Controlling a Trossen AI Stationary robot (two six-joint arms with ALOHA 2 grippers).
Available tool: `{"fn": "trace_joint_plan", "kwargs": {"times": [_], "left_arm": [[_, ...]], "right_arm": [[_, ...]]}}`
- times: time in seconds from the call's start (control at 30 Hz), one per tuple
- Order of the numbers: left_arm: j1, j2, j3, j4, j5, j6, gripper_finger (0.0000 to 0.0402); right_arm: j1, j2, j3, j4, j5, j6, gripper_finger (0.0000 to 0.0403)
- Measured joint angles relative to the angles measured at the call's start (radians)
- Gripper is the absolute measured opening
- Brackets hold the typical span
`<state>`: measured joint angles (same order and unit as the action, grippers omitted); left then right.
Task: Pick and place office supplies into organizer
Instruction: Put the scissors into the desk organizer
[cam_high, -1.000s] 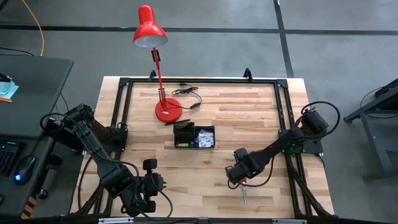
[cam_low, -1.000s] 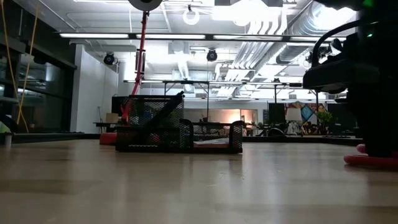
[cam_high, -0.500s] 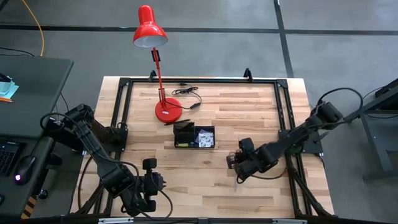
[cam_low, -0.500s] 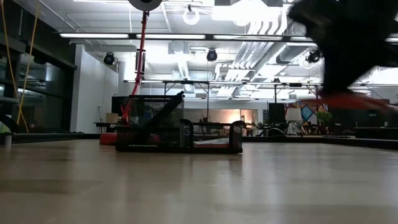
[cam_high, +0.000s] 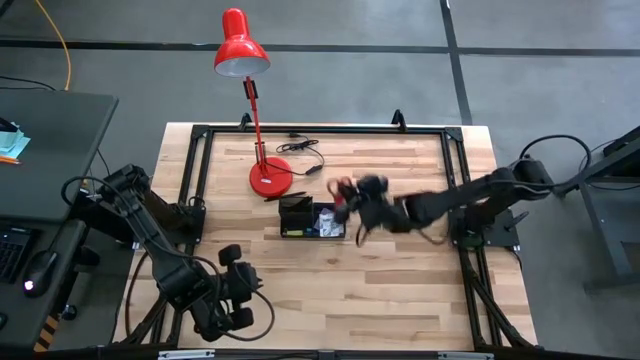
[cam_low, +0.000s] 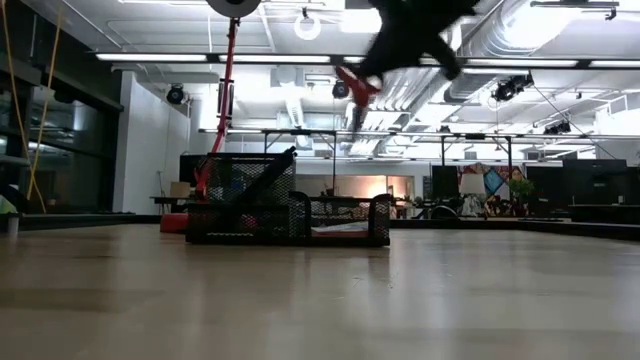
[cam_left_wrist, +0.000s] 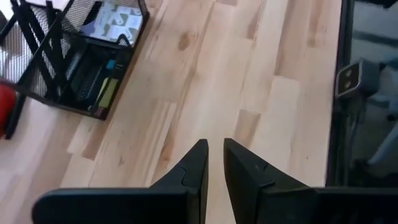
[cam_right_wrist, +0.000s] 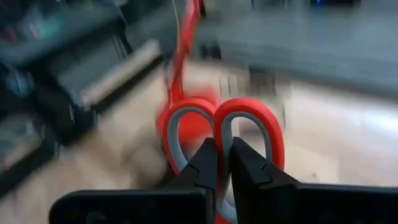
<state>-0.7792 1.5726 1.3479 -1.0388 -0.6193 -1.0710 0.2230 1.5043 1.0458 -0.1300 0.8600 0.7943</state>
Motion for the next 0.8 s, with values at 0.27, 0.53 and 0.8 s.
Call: {"fn": "trace_joint_plan", "kwargs": {"times": [0.27,0.53,0.8], "left_arm": [[0.0,0.0,0.0,0.003,-0.002,-0.091,0.0037],[-0.009,0.0,0.0,0.003,-0.006,-0.148,0.0037],[-0.009,0.0,0.0,-0.009,-0.014,-0.179,0.0037]], "right_arm": [[-0.225,0.063,0.0,0.527,-0.225,-0.491,0.0006],[-0.248,0.183,0.067,0.62,-0.392,-0.625,0.0007],[-0.22,0.265,0.185,0.626,-0.449,-0.788,0.0008]]}}
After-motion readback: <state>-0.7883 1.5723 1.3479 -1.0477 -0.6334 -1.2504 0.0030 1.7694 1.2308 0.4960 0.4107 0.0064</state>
